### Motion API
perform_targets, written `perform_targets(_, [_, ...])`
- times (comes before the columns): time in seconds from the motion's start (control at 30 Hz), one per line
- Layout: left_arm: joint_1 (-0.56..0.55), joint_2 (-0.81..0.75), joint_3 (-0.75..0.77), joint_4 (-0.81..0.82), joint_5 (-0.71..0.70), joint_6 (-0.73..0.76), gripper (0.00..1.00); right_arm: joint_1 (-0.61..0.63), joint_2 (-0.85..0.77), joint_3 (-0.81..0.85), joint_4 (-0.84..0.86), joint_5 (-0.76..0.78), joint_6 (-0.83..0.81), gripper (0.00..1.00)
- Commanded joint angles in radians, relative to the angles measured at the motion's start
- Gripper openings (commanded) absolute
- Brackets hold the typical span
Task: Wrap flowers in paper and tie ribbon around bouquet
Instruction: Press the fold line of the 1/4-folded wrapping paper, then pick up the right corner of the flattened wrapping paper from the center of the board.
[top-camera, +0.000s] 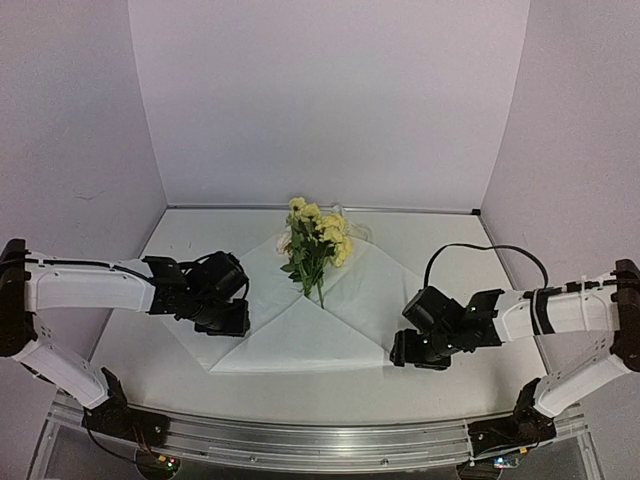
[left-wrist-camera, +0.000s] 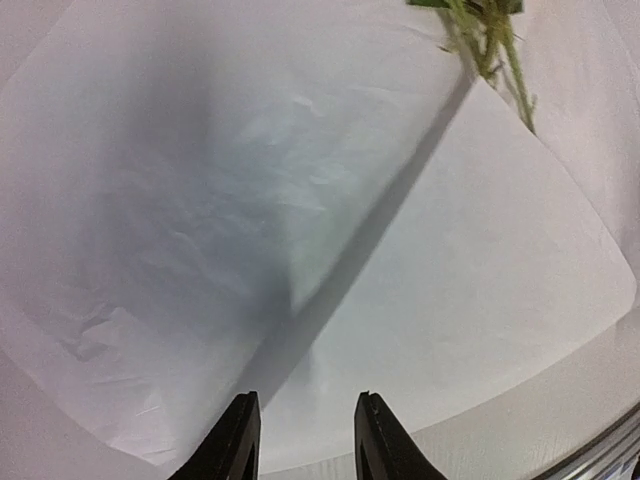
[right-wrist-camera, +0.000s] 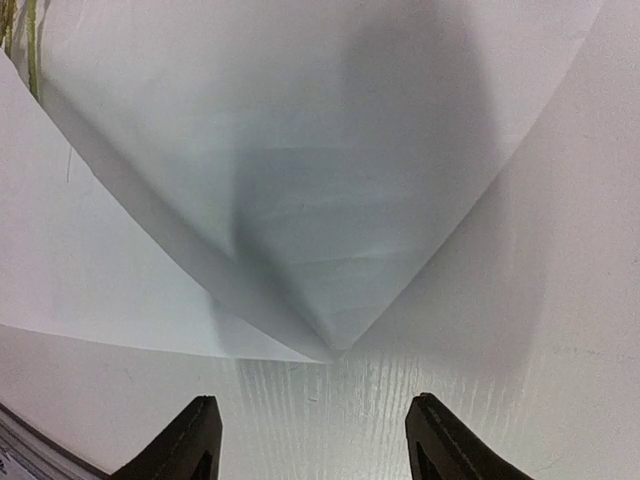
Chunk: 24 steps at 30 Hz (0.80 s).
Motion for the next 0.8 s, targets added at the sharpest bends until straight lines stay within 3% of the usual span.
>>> perform_targets(0.0, [-0.031,0.051,0.039,0.175,0.131,0.216,0.33,0.07,-0.017,-0.033,0.009,0.154,0.114,0.67])
perform_targets(0.47, [-0.116,0.182,0.057,0.433,0.384,0.424,0.3,0.135,0.061,-0.189,0.372,0.264,0.351,0.56])
perform_targets(0.77, [-0.226,0.429,0.231,0.454,0.283,0.571,0.27,0.16,0.027,-0.228,0.36,0.276,0.409,0.53])
